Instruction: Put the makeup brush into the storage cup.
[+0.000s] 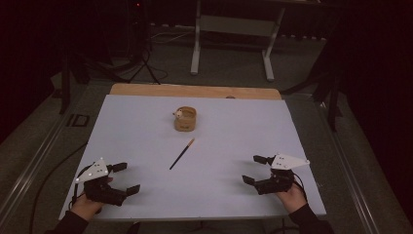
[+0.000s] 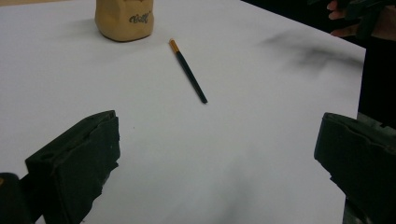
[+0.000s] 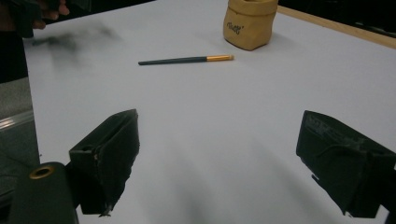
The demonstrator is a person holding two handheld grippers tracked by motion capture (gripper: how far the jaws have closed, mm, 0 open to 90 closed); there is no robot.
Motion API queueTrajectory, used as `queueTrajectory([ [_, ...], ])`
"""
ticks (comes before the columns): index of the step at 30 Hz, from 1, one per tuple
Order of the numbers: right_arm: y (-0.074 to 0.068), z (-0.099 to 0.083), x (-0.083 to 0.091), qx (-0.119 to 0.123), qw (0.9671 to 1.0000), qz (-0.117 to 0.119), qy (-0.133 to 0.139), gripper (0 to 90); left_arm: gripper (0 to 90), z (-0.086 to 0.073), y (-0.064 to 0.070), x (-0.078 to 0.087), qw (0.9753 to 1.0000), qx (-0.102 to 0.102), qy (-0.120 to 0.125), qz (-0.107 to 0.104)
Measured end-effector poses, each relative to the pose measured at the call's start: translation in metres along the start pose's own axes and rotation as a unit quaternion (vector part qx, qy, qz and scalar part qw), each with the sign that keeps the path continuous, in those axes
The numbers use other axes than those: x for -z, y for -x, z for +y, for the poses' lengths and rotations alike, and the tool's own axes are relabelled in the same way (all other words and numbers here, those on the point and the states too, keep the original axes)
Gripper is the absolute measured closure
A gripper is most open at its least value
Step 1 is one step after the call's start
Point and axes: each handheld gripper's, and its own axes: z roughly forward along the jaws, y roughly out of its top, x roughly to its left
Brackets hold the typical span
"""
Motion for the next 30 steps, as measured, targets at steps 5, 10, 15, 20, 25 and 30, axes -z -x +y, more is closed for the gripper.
queueTrajectory([
  [5,0.001,0.0,0.001,0.001,0.9999,-0.012,0.001,12.6,0.7,0.001,0.001,0.0,1.0,-0.003,-0.001,0.0],
  [10,0.002,0.0,0.003,-0.008,0.9999,-0.01,0.008,12.6,0.7,0.002,0.001,0.0,1.0,0.001,0.005,0.002],
  [15,0.0,0.001,0.001,0.002,1.0,-0.004,0.004,12.6,0.7,0.003,0.002,-0.001,1.0,0.003,0.005,-0.005],
  [20,0.0,0.002,0.003,0.004,0.9998,-0.016,0.012,12.7,0.5,0.009,0.001,0.0,0.9997,0.023,0.01,0.006],
  [25,0.001,0.002,0.004,-0.003,0.9996,-0.02,0.018,12.7,0.5,0.015,0.002,0.002,0.9992,0.04,0.005,0.005],
  [30,-0.002,0.003,0.003,0.004,0.9997,-0.017,0.016,12.7,0.5,0.03,0.005,0.001,0.9987,0.05,-0.012,-0.005],
])
